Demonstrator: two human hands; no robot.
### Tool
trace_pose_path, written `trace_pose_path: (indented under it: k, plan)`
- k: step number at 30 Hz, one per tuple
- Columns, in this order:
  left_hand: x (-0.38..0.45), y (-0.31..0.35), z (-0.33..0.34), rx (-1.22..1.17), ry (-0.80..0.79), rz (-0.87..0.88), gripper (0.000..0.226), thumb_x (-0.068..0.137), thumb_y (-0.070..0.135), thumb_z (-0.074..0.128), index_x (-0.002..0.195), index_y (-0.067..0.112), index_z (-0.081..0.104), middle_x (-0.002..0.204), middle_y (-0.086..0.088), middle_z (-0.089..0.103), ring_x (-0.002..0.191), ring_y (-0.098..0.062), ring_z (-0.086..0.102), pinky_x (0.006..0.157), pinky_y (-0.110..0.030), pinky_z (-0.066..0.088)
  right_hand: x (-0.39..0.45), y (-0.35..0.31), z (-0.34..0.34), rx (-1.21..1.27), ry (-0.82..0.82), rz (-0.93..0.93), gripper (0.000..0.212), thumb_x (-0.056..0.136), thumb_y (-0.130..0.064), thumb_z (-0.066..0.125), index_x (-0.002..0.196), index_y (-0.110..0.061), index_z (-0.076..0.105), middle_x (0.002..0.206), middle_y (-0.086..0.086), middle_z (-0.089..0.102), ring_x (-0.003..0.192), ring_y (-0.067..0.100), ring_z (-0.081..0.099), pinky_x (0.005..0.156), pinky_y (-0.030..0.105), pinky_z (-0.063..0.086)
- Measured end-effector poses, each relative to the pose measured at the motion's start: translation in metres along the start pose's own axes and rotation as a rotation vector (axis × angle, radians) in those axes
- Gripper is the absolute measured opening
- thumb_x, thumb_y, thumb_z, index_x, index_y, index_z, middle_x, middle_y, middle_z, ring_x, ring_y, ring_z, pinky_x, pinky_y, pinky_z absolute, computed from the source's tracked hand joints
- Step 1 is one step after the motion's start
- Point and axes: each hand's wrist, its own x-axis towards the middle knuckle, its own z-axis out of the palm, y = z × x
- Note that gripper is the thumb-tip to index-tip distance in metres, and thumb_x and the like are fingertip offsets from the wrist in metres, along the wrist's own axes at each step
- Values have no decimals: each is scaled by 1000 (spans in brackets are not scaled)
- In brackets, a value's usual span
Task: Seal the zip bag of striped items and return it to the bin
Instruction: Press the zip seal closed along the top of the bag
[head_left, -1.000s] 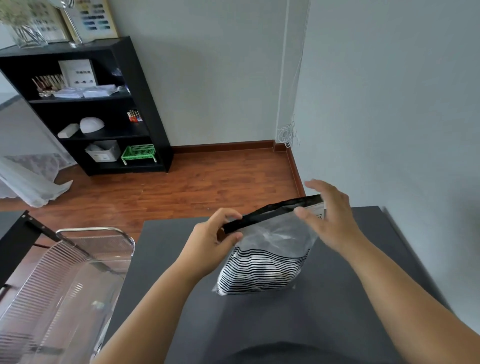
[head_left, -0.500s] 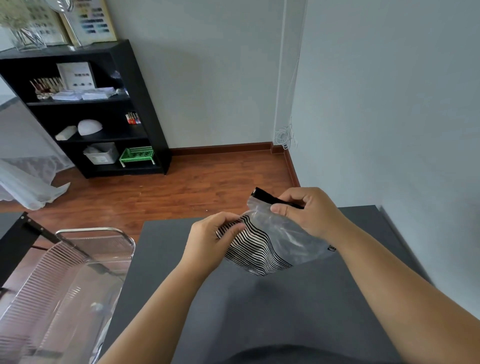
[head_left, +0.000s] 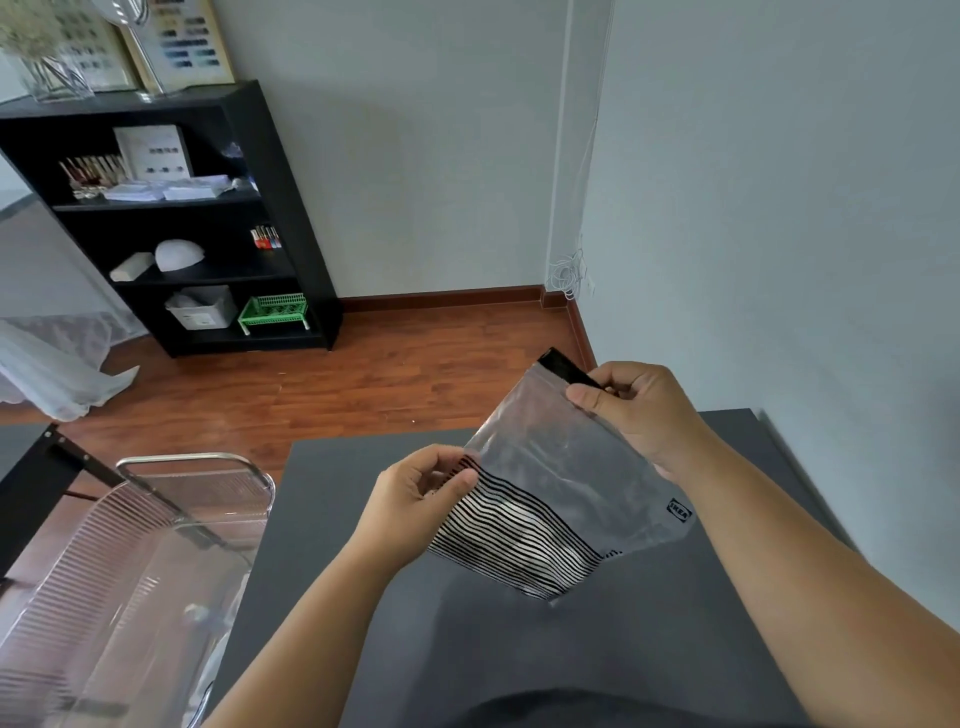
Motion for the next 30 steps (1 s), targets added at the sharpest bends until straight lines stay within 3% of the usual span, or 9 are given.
trace_pose_path:
  k: [3,6,8,13,16,20,24,27,30]
  plan:
    - [7,17,5,2,25,69,19,81,41,73,100,45,72,88,11,74,78,-7,66,74,-21,53,0,-2,14,-158,-135,-13,7,78,-30,80,73,-29,76,62,-4,62,58,10,51,58,27,42]
    - [15,33,7,-12,121,175,8,87,33,71,89,39,75,80,4,75,74,-18,67,71,-29,53,-2,-7,29,-199,-259,-22,9,76,-33,82,74,-28,75,63,-3,62,56,8,48,55,23,38]
    - [17,35,5,-8,145,228,8,89,29,68,85,32,74,76,5,75,70,-16,69,67,-26,53,-2,-9,32,-179,-357,7,14,72,-38,84,78,-28,75,69,0,61,61,11,48,59,24,36]
    - [14,15,-12,-124,303,156,16,95,14,63,84,21,71,75,2,74,69,-11,68,70,-24,56,-1,2,5,-484,-613,224,33,60,-57,84,76,-29,77,57,-10,51,56,9,43,58,28,32]
    - [13,1,-30,-263,411,91,21,96,11,60,82,21,72,73,2,73,69,-10,67,68,-20,54,-6,15,-17,-509,-535,268,28,61,-53,83,75,-30,78,58,-10,54,56,8,46,59,28,34]
    - [9,-11,-43,-285,467,11,20,94,19,64,80,27,75,71,6,72,68,-5,63,68,-18,52,-10,25,-20,-40,-208,191,34,56,-48,84,81,-24,81,84,7,77,78,13,65,80,25,49]
    - [3,-17,-48,-189,412,-81,10,85,34,73,79,26,76,68,4,63,63,-8,49,66,-26,41,-5,26,-9,364,-94,94,34,55,-46,87,75,-21,79,76,-2,76,69,8,67,66,20,53]
    - [1,-15,-49,-121,358,-79,14,81,39,74,75,26,74,60,8,48,55,-8,37,53,-20,31,-1,23,-8,441,-65,83,41,48,-52,91,70,-20,76,75,0,75,68,14,67,64,21,55]
    - [2,-13,-48,-96,363,-85,14,84,34,74,74,24,73,57,8,43,54,-11,33,49,-24,28,1,26,-9,446,-42,80,44,45,-54,92,68,-21,75,72,-1,74,68,14,67,64,22,55]
